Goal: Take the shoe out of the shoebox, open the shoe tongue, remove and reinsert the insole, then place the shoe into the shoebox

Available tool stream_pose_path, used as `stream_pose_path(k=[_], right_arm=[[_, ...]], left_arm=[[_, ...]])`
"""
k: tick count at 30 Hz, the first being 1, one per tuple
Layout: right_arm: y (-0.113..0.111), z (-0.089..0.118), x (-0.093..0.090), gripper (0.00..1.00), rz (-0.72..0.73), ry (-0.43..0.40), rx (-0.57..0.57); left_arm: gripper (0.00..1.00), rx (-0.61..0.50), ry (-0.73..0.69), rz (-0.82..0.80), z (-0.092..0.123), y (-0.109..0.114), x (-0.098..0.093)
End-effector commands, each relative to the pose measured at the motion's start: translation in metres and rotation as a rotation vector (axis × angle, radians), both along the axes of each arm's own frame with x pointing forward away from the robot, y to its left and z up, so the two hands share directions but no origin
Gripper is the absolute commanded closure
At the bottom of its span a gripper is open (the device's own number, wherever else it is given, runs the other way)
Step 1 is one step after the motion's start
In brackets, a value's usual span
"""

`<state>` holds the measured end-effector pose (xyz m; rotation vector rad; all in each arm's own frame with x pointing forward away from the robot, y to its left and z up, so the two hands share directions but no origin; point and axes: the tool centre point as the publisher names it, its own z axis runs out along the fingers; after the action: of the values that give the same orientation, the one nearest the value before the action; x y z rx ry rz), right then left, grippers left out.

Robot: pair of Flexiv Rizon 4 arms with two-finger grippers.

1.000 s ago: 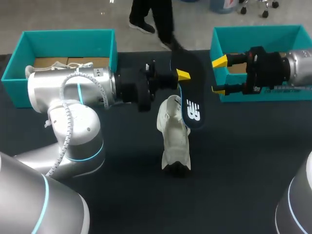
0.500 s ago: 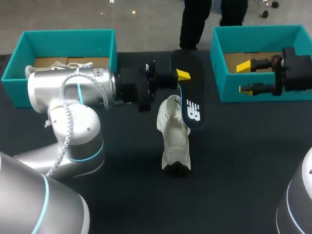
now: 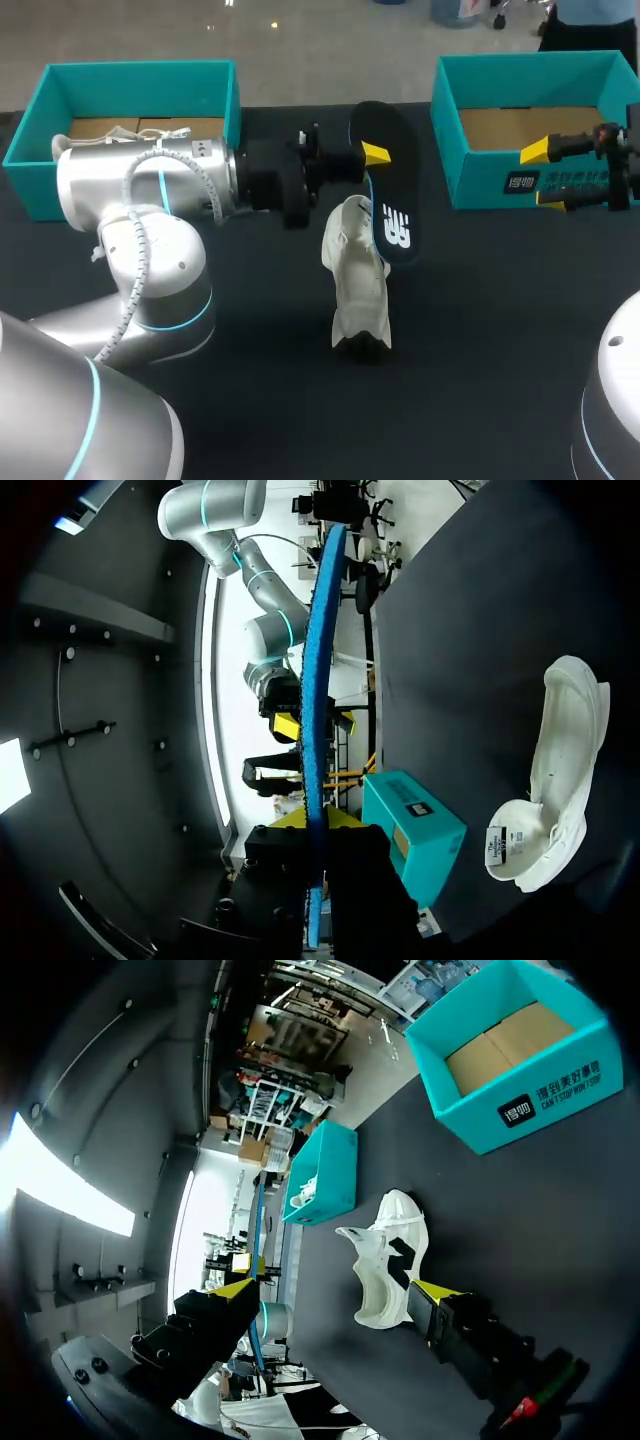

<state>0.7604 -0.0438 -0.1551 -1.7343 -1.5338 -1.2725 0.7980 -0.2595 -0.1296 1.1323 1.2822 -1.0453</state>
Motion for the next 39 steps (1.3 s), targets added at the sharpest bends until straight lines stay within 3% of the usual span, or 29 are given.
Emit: stream_pose_path(k=[1,26,30,39], right_arm=[[-0.009,0.007,-0.016,0.0,-0.055,0.0,-0.03],[-0.009,0.008,-0.017,0.0,-0.053,0.002,-0.024],[-0.009,0.008,-0.017,0.0,-0.053,0.002,-0.024],[-0.009,0.008,-0.017,0.0,-0.053,0.002,-0.024]], left_arm=[[1.0,0.002,-0.002,0.003,0.0,-0.001,-0.001],[1.0,0.002,-0.002,0.003,0.0,-0.001,-0.001],[1.0,-0.102,0.181,-0.024,0.002,0.01,-0.025],[1.0,-0.101,0.516,-0.123,-0.011,0.032,-0.06]])
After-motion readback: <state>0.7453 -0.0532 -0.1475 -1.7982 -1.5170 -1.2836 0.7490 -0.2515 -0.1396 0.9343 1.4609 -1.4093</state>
